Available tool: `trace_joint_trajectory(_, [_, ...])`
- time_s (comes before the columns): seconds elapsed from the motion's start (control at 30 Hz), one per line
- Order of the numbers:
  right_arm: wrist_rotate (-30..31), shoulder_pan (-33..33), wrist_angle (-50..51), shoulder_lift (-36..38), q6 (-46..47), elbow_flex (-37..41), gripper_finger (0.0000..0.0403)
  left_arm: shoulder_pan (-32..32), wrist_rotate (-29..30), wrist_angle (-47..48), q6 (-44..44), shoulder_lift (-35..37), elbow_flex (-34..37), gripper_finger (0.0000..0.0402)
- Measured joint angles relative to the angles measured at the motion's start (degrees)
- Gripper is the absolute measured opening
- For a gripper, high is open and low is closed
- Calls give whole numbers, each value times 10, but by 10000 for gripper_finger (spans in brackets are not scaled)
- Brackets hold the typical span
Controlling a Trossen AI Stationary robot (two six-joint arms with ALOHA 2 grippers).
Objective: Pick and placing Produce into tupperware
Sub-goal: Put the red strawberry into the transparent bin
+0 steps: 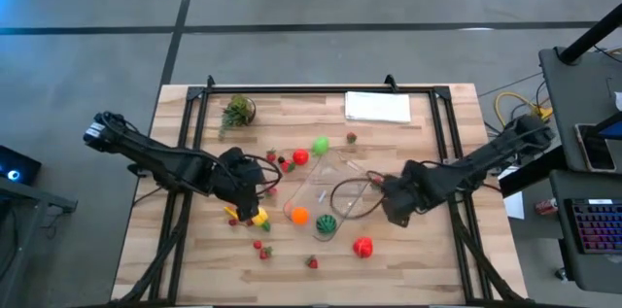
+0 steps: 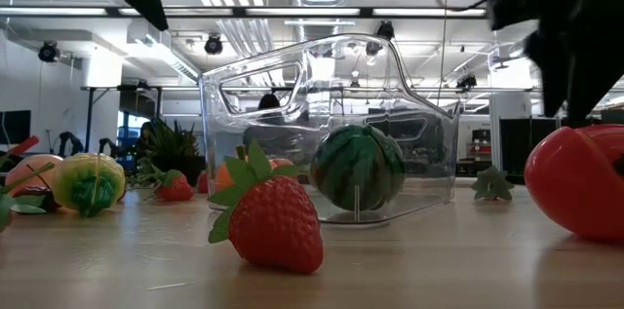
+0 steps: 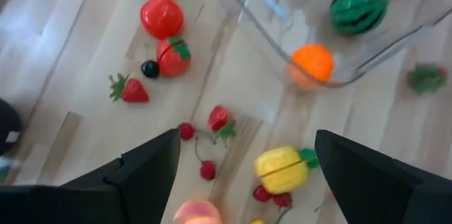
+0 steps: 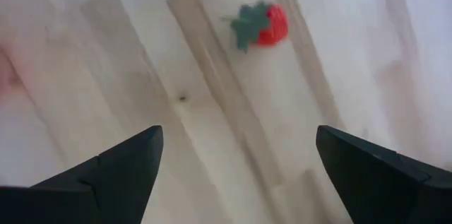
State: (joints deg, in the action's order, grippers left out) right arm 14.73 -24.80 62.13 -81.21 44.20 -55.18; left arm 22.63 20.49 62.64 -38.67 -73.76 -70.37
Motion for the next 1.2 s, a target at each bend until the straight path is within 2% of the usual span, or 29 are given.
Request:
trace_joint_trajectory(0.17, [-36,68,-30,-58,-158,-14,365,7,-8,25,-1,-7,0,312])
trace_joint_trajectory(0.3, [-50,123,-65,-72,-211,-12,365,27,-9,29,-31,-2,0,312])
trace_joint_trajectory(0.5, [-50,185,-114,-54,-280,-6,365,71,11,29,-87,6,0,312])
trace_joint_trajectory(0.67, [-72,211,-125,-51,-308,16,365,107,24,28,-119,6,6,312])
trace_joint_trajectory(0.9, [-72,210,-245,-47,-306,53,365,140,27,29,-164,5,34,312])
trace_joint_trajectory(1.2, [-72,204,-259,-42,-304,100,365,153,24,40,-180,5,44,312])
